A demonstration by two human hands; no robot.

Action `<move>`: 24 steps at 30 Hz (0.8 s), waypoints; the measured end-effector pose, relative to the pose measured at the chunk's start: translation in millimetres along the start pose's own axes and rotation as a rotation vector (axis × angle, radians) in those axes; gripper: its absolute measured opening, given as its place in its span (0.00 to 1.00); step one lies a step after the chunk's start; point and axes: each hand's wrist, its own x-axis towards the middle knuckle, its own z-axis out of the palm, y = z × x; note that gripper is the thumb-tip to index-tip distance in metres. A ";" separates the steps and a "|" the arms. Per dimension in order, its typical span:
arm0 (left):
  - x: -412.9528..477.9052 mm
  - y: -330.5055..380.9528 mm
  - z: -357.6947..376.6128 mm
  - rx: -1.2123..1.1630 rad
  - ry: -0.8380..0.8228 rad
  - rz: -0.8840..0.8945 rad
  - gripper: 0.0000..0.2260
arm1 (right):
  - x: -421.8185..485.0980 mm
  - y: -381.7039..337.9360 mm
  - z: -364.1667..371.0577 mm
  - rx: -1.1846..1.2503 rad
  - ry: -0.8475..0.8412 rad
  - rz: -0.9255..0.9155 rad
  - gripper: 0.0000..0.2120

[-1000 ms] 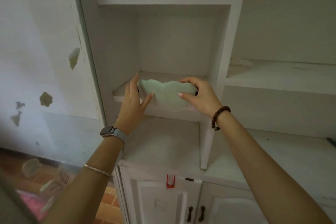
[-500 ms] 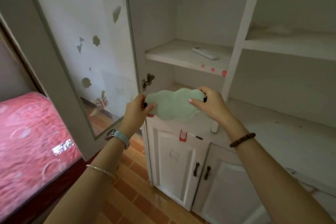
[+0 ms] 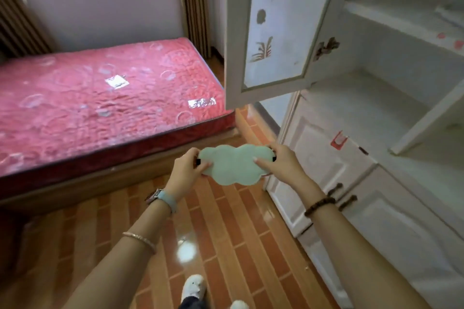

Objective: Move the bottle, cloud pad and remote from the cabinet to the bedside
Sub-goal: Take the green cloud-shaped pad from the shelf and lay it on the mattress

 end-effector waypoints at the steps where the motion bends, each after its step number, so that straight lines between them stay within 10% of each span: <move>1: -12.9 -11.2 -12.7 -0.001 0.021 -0.026 0.07 | -0.1 -10.4 16.2 -0.012 -0.035 -0.030 0.11; 24: -270.5 -285.6 -333.7 -0.001 0.481 -0.508 0.09 | -64.8 -303.3 415.6 -0.026 -0.618 -0.377 0.13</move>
